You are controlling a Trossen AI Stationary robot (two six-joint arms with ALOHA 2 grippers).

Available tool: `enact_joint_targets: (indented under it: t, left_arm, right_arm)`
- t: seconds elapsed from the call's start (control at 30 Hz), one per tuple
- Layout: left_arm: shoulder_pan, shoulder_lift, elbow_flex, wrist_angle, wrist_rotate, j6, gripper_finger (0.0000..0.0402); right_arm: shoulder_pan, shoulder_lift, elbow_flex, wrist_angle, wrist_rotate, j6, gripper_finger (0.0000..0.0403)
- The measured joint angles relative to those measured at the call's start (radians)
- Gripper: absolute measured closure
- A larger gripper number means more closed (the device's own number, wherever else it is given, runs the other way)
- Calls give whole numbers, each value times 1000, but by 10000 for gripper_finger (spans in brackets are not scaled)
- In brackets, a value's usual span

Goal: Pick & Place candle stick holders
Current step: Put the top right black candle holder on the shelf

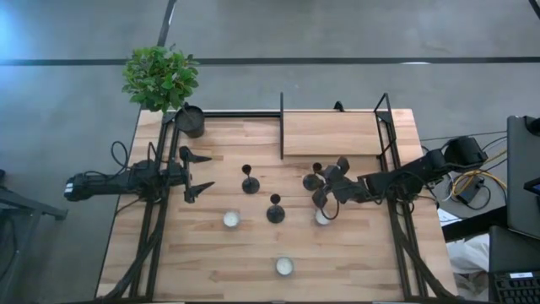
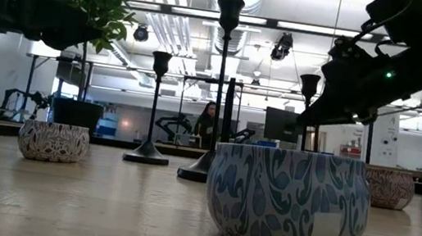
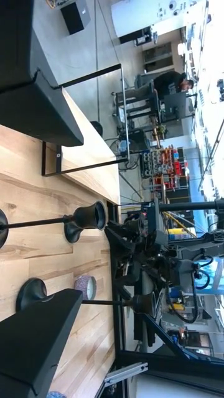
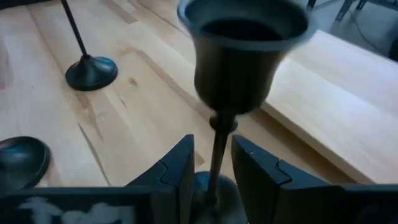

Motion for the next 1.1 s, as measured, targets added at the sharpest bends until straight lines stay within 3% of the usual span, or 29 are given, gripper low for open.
enact_joint_targets:
  t: [0.57,0.9,1.1]
  left_arm:
    - [0,0,0,0,0,0,3]
    - [0,0,0,0,0,0,3]
    - [0,0,0,0,0,0,3]
  right_arm:
    - [-12,-48,14,-8,-5,-7,387]
    - [-12,-68,29,-62,-2,-6,390]
    - [-9,-185,108,-233,72,0,391]
